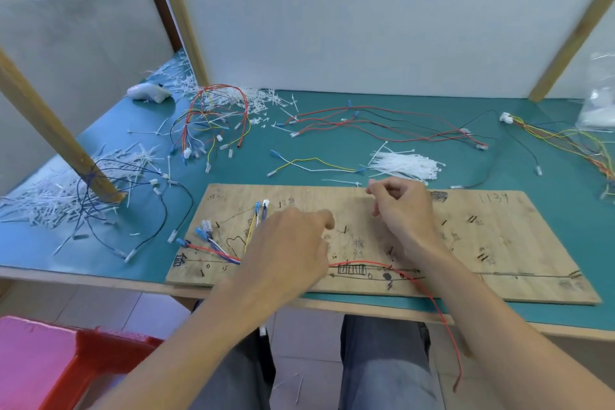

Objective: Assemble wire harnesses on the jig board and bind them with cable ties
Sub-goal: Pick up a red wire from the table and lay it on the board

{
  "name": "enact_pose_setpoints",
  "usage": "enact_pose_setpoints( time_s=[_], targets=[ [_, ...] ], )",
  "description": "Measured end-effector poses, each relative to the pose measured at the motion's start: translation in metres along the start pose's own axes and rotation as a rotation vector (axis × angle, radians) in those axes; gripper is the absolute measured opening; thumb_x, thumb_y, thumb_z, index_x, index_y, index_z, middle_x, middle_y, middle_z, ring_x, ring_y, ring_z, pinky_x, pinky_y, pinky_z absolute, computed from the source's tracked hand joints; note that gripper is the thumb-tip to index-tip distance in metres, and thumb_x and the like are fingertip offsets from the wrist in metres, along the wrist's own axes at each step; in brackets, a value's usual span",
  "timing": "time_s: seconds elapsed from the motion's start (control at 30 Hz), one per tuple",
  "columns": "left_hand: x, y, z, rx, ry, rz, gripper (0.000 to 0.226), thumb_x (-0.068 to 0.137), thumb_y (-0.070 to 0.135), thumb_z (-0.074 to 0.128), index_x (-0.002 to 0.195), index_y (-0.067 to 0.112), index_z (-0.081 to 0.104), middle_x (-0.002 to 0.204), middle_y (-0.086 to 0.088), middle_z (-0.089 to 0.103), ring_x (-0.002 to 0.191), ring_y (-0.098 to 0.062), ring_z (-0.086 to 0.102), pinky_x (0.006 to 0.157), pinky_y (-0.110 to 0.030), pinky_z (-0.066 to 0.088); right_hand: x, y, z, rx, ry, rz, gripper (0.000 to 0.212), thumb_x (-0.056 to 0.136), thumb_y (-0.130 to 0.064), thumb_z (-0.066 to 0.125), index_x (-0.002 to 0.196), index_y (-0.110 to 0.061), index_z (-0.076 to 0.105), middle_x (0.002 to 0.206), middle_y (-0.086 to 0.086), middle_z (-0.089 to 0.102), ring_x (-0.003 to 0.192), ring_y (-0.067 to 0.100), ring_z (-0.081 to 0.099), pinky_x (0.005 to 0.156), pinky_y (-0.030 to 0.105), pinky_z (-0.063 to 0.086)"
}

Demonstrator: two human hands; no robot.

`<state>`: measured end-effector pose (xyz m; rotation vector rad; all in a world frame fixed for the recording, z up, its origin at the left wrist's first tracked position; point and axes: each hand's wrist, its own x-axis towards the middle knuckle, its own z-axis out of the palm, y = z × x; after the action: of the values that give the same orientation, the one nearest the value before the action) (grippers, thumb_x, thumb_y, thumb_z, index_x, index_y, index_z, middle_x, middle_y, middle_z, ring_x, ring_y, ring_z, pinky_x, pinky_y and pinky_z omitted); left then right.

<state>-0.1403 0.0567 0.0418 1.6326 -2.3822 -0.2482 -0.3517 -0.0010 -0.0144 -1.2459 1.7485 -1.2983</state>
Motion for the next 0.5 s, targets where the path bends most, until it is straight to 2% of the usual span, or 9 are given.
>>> enact_pose_setpoints(
  time_s=[0.1,0.17,0.33,0.43,0.5],
  targets=[
    [0.05,0.0,-0.005,-0.179,0.078,-0.037,0.032,0.085,0.028,0.047,0.1,0.03,0.074,0.08,0.004,0.074,0.081,-0.023,0.068,0.078,-0.04,0.059,-0.001,0.004,0.002,-0.008,0.052,-0.074,0.024,0.091,-0.038,0.067,0.073,-0.027,0.078,0.057,-0.011,0.069,0.05,0.0,0.06,0.053,0.012,0.045],
    [0.098,-0.005,-0.005,-0.168,0.083,-0.048,0.024,0.086,0.024,0.054,0.093,0.025,0.076,0.08,0.003,0.074,0.081,-0.026,0.068,0.078,-0.042,0.059,0.003,0.005,0.002,0.001,0.05,-0.083,0.023,0.087,-0.039,0.066,0.073,-0.025,0.078,0.057,-0.009,0.07,0.05,0.003,0.059,0.055,0.02,0.047],
    [0.205,-0.032,0.009,-0.082,0.063,-0.119,0.021,0.092,0.02,0.056,0.103,0.022,0.074,0.105,-0.005,0.074,0.103,-0.032,0.067,0.088,-0.044,0.058,0.009,0.012,0.005,-0.018,0.032,-0.096,0.027,0.087,-0.044,0.063,0.074,-0.025,0.077,0.054,0.0,0.066,0.051,0.013,0.056,0.061,0.039,0.053],
    [0.247,-0.05,0.022,-0.01,0.055,-0.191,0.024,0.096,0.02,0.059,0.117,0.015,0.069,0.12,-0.012,0.069,0.112,-0.036,0.065,0.091,-0.044,0.057,0.011,0.016,0.006,-0.022,0.047,-0.1,0.029,0.089,-0.044,0.063,0.075,-0.021,0.074,0.056,0.008,0.064,0.051,0.015,0.05,0.061,0.041,0.051],
    [0.264,-0.059,0.031,0.074,0.033,-0.213,0.024,0.098,0.021,0.061,0.119,0.011,0.066,0.122,-0.014,0.067,0.113,-0.037,0.064,0.09,-0.045,0.057,0.013,0.018,0.005,-0.006,0.058,-0.091,0.029,0.091,-0.042,0.064,0.075,-0.019,0.073,0.057,0.01,0.063,0.051,0.014,0.048,0.061,0.042,0.05]
  ],
)
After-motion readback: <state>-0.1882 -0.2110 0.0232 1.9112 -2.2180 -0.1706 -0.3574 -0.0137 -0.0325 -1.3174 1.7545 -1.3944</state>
